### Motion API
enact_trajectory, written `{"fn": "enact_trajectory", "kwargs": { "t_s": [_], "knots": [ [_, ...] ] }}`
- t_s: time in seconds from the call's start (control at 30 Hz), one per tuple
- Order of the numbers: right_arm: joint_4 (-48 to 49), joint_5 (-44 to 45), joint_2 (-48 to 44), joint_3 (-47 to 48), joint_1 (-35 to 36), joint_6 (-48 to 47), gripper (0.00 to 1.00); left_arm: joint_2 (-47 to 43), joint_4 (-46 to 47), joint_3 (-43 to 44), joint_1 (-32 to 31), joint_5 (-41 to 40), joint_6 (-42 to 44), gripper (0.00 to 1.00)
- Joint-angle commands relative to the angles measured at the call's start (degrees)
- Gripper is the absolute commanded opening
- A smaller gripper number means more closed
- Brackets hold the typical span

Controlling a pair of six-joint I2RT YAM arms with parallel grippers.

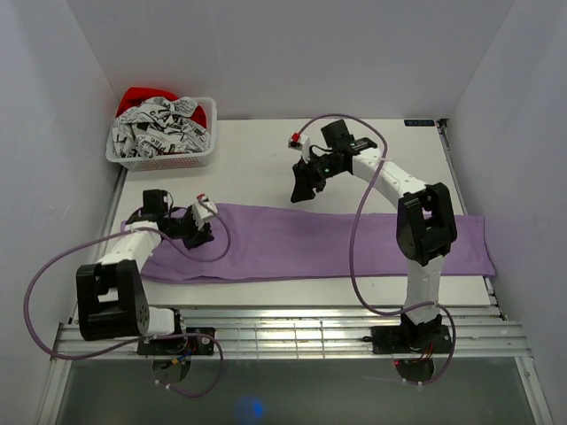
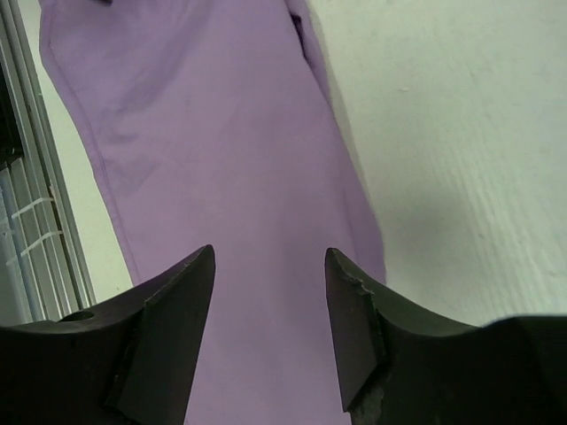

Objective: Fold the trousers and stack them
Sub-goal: Fold the trousers

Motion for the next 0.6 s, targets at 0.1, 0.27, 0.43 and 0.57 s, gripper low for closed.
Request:
{"fn": "enact_trajectory", "kwargs": {
  "t_s": [0.1,0.27,0.43,0.57],
  "knots": [
    [2.56,-3.03,3.22,-1.80,5.04,1.33,0.52,15.05,-8.13,21.85,0.90,3.90,-7.92,0.44],
    [5.11,-1.36,-0.37,-11.99,7.06,1.15,0.51,15.53,-21.68,25.48,0.99,4.79,5.07,0.47],
    [6.69,4.88,-3.98,-22.10,6.98,1.33,0.43,5.35,-31.88,20.03,0.99,-3.46,17.02,0.51],
    [8.01,8.57,-4.34,-25.71,6.98,2.38,0.40,-1.87,-32.95,14.32,0.72,-5.93,17.84,0.55]
  ]
}}
